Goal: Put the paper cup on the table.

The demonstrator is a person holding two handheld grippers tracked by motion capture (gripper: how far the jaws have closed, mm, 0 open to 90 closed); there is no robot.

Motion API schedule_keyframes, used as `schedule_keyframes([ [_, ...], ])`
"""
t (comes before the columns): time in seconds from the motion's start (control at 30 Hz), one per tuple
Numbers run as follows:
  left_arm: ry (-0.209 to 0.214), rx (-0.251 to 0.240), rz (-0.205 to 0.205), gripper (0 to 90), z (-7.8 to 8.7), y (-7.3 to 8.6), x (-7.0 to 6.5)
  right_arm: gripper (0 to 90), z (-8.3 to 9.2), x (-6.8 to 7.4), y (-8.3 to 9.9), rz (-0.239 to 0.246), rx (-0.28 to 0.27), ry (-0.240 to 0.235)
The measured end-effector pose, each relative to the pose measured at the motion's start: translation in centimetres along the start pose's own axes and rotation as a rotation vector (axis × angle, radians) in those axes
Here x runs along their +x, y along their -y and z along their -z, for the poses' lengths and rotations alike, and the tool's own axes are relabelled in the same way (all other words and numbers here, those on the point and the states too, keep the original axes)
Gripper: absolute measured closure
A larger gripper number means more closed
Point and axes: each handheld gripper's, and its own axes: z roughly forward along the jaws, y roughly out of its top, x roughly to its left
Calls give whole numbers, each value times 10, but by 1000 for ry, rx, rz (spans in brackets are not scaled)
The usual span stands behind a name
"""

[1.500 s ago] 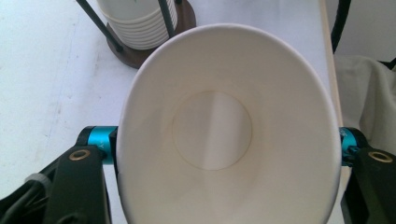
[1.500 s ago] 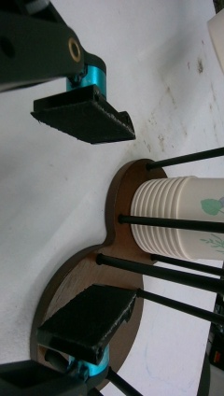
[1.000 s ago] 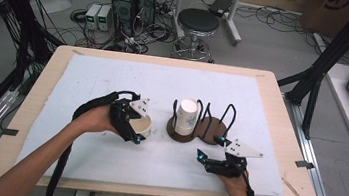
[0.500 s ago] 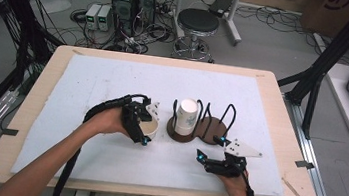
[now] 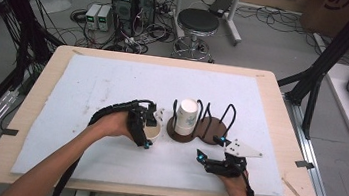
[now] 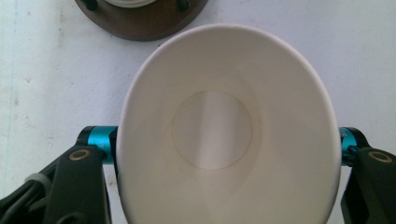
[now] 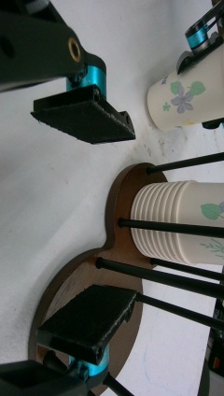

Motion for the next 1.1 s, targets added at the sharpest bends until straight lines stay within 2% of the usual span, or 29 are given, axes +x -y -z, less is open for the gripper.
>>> schedule_keyframes([
  [0.13, 21, -10, 18, 305, -4, 0, 2, 207, 0, 0, 0, -1, -2, 0],
  [0.33, 19, -12, 18, 287, -4, 0, 3, 207, 0, 0, 0, -3, -2, -4],
  [0.47, 26, -62, 49, 240, -8, 9, 4, 207, 0, 0, 0, -4, -3, -3],
  [0.53, 24, -76, 75, 187, -11, 15, 5, 207, 0, 0, 0, -3, -3, -4],
  [0.63, 31, -103, 93, 182, -12, 21, 5, 207, 0, 0, 0, -5, -1, -6],
  [0.9, 27, -155, 103, 175, -9, 29, 3, 207, 0, 0, 0, -5, 0, -3],
  [1.1, 18, -234, 129, 170, -6, 42, 1, 207, 0, 0, 0, -5, 2, -5],
])
